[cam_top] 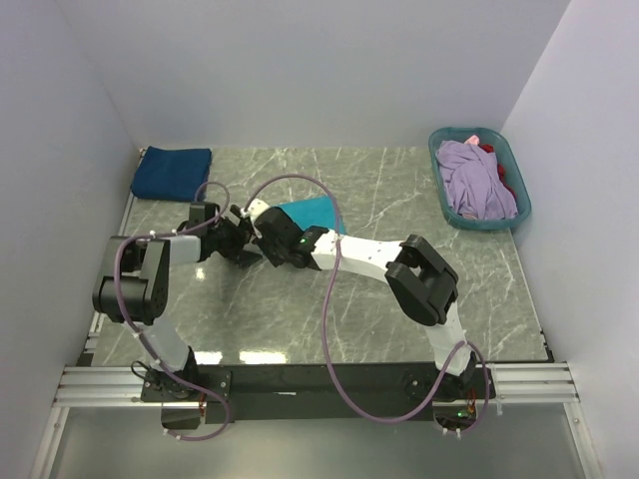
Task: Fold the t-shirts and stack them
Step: Neatly place the folded tshirt to the corner
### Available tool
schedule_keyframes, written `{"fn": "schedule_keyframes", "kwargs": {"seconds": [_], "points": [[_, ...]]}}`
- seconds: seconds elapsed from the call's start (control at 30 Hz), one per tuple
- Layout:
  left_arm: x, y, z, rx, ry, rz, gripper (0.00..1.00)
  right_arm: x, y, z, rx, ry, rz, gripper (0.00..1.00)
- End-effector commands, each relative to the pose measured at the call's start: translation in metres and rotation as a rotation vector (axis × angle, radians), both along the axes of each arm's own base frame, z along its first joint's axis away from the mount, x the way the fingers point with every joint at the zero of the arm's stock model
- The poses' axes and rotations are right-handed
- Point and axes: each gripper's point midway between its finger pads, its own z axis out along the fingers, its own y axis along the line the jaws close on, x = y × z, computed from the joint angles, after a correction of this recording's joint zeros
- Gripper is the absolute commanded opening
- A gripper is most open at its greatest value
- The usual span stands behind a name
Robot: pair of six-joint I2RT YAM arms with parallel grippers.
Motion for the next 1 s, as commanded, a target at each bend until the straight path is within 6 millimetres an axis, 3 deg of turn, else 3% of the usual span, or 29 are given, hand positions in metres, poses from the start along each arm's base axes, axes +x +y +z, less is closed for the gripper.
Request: {"fn": "schedule_keyframes", "kwargs": {"seconds": [0.0,0.27,0.43,0.67,0.83,0.97], "points": [[0.001,0.003,0.013,-0.017,-0.054,0.059,0.99,0.006,0.006,0.035,0.097,-0.036,-0.014,0.00],[-0.008,0.022,0.026,-0.009,-0.133,0.165,0.99,0.007,0.002,0.032,0.110,-0.018,-0.018,0.00],[0.002,0.024,0.044,-0.058,-0.233,0.187,0.99,0.005,0.002,0.029,0.110,-0.008,-0.015,0.00],[0.016,0.008,0.035,-0.016,-0.212,0.080,0.99,0.007,0.001,0.027,0.113,0.003,-0.017,0.00],[0.011,-0.005,0.011,0.006,-0.128,0.045,0.99,0.007,0.000,0.026,0.112,0.007,-0.018,0.00],[0.004,-0.001,0.001,0.027,-0.092,0.071,0.99,0.006,-0.001,0.028,0.118,0.008,-0.017,0.00]]}}
